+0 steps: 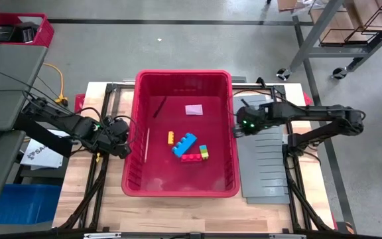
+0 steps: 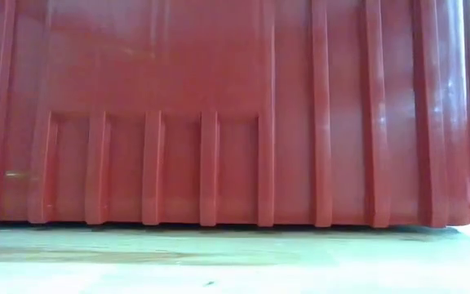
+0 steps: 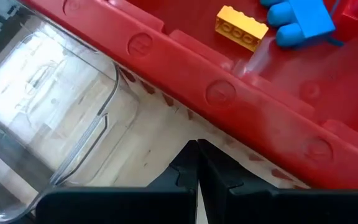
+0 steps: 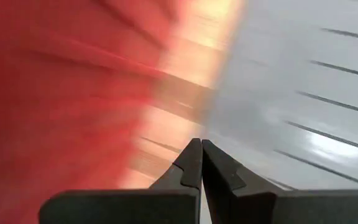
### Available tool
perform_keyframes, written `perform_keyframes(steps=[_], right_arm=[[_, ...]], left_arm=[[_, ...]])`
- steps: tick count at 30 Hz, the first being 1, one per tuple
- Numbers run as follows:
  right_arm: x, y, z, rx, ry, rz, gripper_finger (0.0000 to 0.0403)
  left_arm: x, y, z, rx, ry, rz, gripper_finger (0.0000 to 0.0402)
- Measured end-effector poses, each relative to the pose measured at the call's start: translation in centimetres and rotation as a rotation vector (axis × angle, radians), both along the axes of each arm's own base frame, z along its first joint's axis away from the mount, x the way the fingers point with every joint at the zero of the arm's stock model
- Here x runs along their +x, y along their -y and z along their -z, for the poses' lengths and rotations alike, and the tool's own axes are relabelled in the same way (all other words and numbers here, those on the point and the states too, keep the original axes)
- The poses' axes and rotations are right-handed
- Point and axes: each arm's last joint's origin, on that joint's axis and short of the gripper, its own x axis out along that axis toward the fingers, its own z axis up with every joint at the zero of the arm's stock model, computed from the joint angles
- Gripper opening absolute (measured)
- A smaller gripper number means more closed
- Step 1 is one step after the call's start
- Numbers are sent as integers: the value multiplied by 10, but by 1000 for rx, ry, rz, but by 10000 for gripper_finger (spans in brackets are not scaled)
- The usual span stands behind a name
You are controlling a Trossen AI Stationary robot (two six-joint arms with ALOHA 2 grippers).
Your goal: Sort Items/Unsort Items
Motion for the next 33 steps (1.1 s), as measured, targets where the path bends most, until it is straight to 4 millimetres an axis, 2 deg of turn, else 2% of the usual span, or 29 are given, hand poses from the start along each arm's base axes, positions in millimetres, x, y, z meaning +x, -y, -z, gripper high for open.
perform_keyframes(steps=[4, 8, 10, 16, 18, 21, 26, 29, 33], right_arm=[[-31, -6, -13, -37, -278, 53, 0], [-53, -9, -8, -27, -498, 123, 0], [-57, -9, 2, -32, -544, 151, 0], [-81, -3, 52, -67, -714, 378, 0], [-75, 3, 52, -111, -634, 436, 0], [-73, 15, 54, -239, -648, 516, 0], [-72, 27, 81, -121, -672, 588, 0], [-68, 30, 84, -170, -719, 649, 0], [-67, 37, 84, -254, -693, 826, 0]], left_arm=[[0, 0, 0, 11, 4, 1, 0], [0, 0, 0, 15, 11, -1, 0], [1, 0, 0, 16, 12, -2, 0], [1, 0, 0, 5, 23, -24, 0], [1, 1, 0, 1, 27, -23, 0], [2, 1, 0, -3, 34, -23, 0], [2, 2, 0, -20, 27, -11, 0], [2, 2, 0, -33, 22, -6, 0], [2, 2, 0, -14, 7, 33, 0]])
